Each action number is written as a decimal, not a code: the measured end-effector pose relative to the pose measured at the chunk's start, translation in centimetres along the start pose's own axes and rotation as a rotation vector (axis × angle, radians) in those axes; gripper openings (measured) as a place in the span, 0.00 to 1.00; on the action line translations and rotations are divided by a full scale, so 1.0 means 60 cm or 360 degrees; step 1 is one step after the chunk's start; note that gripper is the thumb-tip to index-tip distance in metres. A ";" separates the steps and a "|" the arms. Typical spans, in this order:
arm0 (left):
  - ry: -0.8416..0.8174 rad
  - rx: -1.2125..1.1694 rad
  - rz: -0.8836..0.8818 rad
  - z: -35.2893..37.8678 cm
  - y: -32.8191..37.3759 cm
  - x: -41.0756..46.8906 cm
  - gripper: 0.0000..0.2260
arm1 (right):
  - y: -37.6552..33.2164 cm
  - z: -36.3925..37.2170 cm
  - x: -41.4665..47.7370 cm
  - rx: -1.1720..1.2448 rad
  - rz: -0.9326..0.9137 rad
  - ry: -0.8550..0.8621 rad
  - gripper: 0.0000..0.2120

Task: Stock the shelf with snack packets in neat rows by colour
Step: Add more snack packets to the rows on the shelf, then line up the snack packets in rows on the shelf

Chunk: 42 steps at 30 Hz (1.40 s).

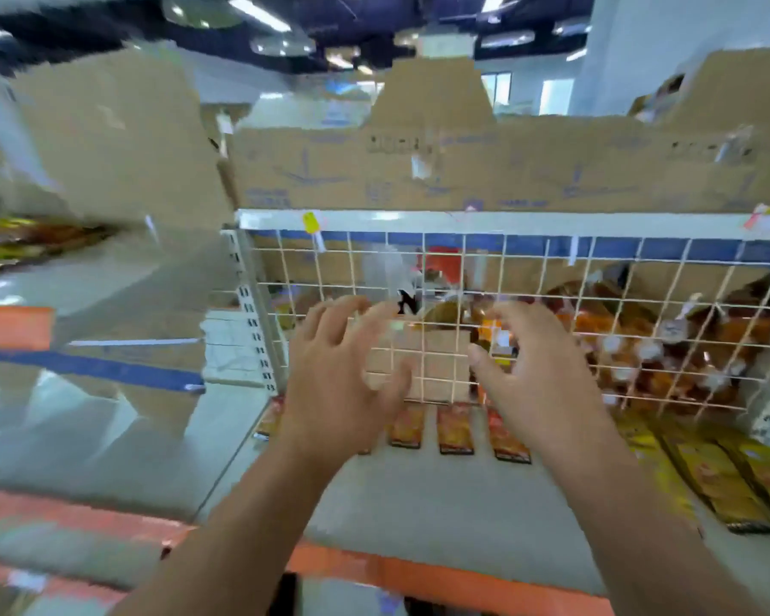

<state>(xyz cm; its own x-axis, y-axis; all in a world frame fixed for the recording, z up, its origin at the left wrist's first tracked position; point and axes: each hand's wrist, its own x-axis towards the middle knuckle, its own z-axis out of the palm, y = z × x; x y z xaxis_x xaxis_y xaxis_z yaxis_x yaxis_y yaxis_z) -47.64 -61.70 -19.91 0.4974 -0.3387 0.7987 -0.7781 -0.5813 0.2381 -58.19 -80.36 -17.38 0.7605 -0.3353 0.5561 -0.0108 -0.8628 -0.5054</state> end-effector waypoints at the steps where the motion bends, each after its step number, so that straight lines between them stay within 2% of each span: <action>1: 0.0056 0.0033 0.0002 -0.049 -0.029 0.005 0.23 | -0.049 0.014 0.004 0.0008 -0.0070 -0.0013 0.22; 5: 0.0153 0.0238 -0.0046 -0.245 -0.136 0.003 0.22 | -0.231 0.073 0.015 0.0100 -0.0274 -0.0101 0.22; 10: 0.0126 0.0461 -0.0180 -0.457 -0.260 -0.008 0.22 | -0.423 0.141 0.050 0.0164 -0.0513 -0.0183 0.18; 13: 0.0046 0.0583 -0.0324 -0.550 -0.331 -0.010 0.25 | -0.508 0.174 0.088 0.0201 -0.0615 -0.0199 0.19; 17: -0.0073 0.0696 -0.0503 -0.619 -0.417 0.002 0.22 | -0.588 0.220 0.144 0.0196 -0.0741 -0.0258 0.13; 20: -0.0157 0.0669 -0.0587 -0.633 -0.476 0.024 0.17 | -0.628 0.270 0.197 0.0211 -0.0808 -0.0289 0.12; 23: -0.0290 0.0647 -0.0647 -0.625 -0.532 0.059 0.17 | -0.656 0.331 0.259 0.0170 -0.0842 -0.0349 0.11; 29: -0.0479 0.0609 -0.0674 -0.579 -0.630 0.151 0.12 | -0.689 0.442 0.385 -0.0169 -0.0934 -0.0607 0.13; 33: -0.0688 0.0703 -0.0640 -0.539 -0.695 0.203 0.14 | -0.700 0.501 0.444 -0.0332 -0.1000 -0.0698 0.12; 38: -0.0951 0.0850 -0.0510 -0.492 -0.762 0.242 0.21 | -0.709 0.573 0.487 -0.0457 -0.1088 -0.0849 0.09; 42: -0.1219 0.0772 -0.0436 -0.475 -0.799 0.272 0.20 | -0.718 0.610 0.495 -0.0480 -0.1199 -0.0906 0.08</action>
<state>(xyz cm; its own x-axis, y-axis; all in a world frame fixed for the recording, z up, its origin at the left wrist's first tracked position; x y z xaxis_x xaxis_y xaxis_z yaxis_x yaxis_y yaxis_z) -13.16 -18.28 -2.53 0.8897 -0.4382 0.1280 -0.4382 -0.8984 -0.0299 -11.37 -39.31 -3.22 0.8343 0.5041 0.2230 0.4990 -0.8626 0.0829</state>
